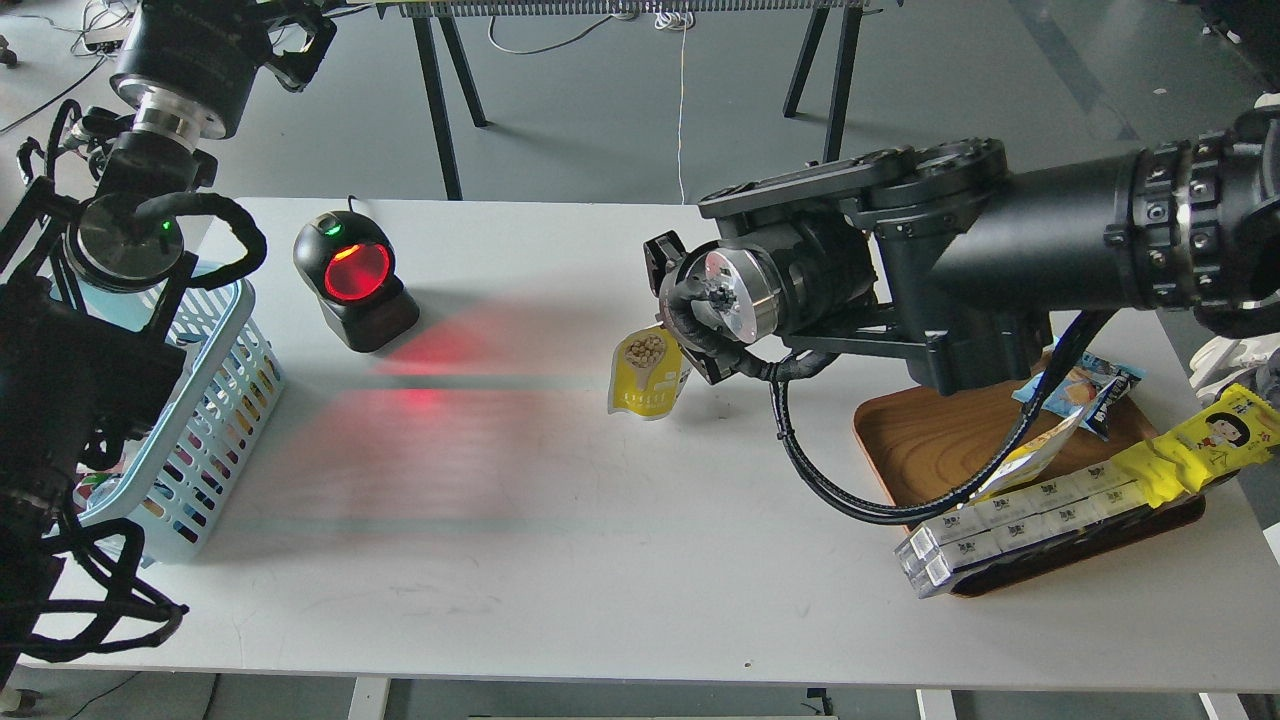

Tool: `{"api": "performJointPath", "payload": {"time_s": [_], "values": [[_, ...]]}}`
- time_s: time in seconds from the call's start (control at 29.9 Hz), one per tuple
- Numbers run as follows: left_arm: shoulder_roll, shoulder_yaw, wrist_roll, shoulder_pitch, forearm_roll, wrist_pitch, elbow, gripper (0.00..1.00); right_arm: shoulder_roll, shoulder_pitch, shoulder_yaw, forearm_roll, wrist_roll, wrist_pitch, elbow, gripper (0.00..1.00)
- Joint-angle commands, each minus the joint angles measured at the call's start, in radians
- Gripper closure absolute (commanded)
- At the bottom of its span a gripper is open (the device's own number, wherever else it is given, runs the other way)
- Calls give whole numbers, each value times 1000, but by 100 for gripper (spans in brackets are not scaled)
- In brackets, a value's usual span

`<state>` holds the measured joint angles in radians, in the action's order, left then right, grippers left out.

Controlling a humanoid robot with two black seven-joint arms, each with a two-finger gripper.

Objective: Scan snack and place in basket
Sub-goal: 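Lower the pouch onto the table near the scanner and open right gripper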

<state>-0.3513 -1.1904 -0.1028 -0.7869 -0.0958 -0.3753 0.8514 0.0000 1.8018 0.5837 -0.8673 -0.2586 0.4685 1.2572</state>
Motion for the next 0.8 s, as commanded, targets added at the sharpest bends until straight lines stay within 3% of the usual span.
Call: {"api": "performJointPath", "payload": {"time_s": [0.0,0.33,0.57,0.64,0.77], "values": [[0,0,0,0,1,-1,0,0,0,-12,-10,8,15,-24,-1,100],[0,0,0,0,1,-1,0,0,0,-70,-62,106,55,-45,-2,98],[0,0,0,0,-1,-1,0,0,0,-110,-64,145,56,-51,-7,96],[0,0,0,0,-1,1,0,0,0,-113,-65,154,56,-51,-9,91],[0,0,0,0,-1,3,0,0,0,-119,-65,166,58,-50,-18,60]]}}
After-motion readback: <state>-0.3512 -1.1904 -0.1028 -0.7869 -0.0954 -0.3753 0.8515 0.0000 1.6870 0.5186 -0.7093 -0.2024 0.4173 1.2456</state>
